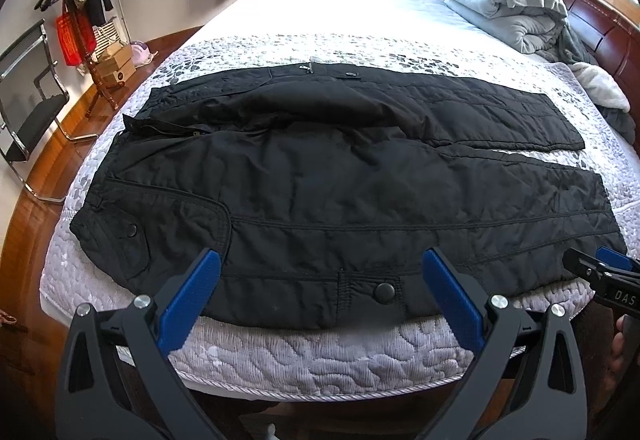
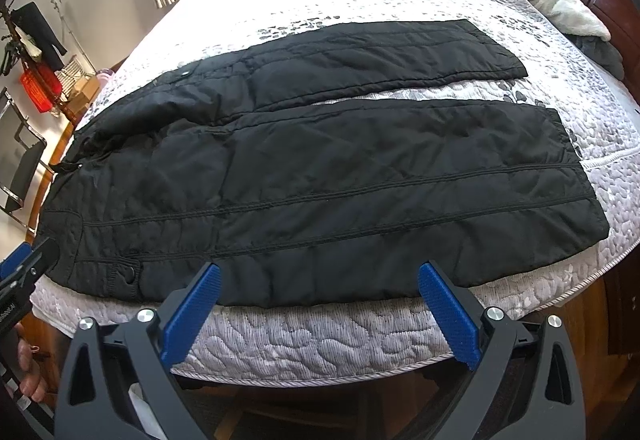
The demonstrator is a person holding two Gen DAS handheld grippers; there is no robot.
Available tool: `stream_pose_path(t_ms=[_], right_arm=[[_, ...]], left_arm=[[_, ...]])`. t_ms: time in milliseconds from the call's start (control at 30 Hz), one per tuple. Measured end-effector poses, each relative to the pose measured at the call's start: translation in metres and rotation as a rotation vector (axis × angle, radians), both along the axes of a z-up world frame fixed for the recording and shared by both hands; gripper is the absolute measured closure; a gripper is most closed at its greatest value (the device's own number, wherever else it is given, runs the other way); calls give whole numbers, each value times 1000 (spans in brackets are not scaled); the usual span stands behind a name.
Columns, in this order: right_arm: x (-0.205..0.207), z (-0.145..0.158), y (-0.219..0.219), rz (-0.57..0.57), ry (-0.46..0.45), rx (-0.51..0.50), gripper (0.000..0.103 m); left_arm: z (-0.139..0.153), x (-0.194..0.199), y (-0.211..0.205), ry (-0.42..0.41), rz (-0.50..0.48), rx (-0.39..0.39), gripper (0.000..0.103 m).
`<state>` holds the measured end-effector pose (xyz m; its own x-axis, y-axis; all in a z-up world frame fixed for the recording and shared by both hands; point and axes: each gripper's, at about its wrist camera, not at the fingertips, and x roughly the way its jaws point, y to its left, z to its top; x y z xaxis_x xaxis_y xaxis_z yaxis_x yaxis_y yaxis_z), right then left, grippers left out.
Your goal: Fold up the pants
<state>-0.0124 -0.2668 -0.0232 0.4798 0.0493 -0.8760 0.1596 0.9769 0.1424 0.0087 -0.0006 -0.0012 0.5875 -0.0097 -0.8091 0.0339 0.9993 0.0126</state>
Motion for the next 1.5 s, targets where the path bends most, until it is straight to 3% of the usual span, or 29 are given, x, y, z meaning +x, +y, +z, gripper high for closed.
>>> stream_pose_path(t_ms=[1500], right_arm=[[0,-6,-2,-5,14,7,4]], left_arm=[[-2,0,-1,5,-10,7,3]])
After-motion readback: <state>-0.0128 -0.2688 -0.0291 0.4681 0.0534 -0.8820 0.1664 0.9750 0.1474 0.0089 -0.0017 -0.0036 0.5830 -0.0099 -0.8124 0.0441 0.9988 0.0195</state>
